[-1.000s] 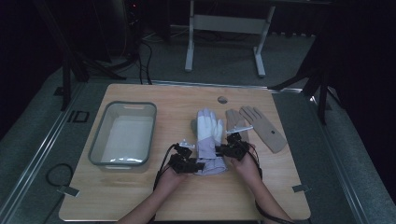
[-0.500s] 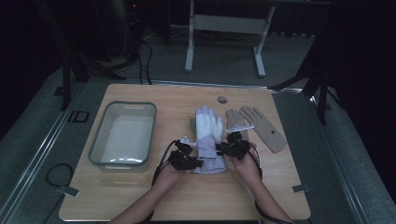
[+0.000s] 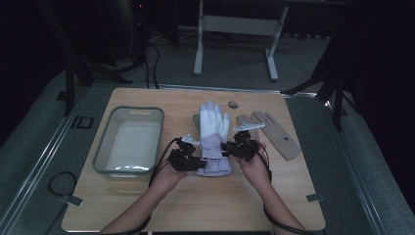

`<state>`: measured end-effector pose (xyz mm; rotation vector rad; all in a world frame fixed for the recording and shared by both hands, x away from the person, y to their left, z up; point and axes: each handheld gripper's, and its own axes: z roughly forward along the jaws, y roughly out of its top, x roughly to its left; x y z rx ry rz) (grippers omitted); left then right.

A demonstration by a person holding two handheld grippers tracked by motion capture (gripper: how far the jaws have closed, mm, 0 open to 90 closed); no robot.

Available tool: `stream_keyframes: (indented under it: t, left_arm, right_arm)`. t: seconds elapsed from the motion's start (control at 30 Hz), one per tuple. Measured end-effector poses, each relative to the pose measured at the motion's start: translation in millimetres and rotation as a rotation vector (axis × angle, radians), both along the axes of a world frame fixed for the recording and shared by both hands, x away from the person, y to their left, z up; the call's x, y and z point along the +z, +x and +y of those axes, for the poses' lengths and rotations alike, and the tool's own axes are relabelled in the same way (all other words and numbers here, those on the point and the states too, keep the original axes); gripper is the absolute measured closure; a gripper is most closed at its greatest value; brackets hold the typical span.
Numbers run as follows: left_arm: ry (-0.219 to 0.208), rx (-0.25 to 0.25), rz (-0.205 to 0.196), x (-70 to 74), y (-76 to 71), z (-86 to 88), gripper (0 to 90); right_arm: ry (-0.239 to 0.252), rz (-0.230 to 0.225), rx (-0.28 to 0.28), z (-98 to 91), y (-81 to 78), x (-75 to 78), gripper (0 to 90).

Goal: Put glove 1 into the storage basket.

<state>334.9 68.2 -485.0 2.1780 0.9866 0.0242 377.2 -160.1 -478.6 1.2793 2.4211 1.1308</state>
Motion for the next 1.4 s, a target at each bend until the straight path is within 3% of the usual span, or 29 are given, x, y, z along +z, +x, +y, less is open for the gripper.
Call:
stream_keyframes:
  t: [0.43, 0.83, 1.1, 1.4]
  left_arm:
    - [0.052, 0.007, -0.035, 34.3, 0.4, 37.7, 77.2]
    - [0.071, 0.042, -0.045, 50.7, -1.5, 76.2, 77.5]
    - [0.078, 0.082, -0.041, 58.3, -6.1, 109.6, 77.6]
    - [0.103, 0.145, -0.044, 67.2, -15.7, 161.5, 77.5]
  right_arm:
    - [0.020, -0.037, 0.041, 38.5, 4.5, 28.9, 81.2]
    - [0.047, -0.046, 0.083, 81.1, 11.1, 44.0, 81.2]
    - [0.045, -0.055, 0.120, 112.6, 13.7, 50.0, 81.2]
    - [0.068, -0.052, 0.172, 168.0, 17.5, 56.0, 81.2]
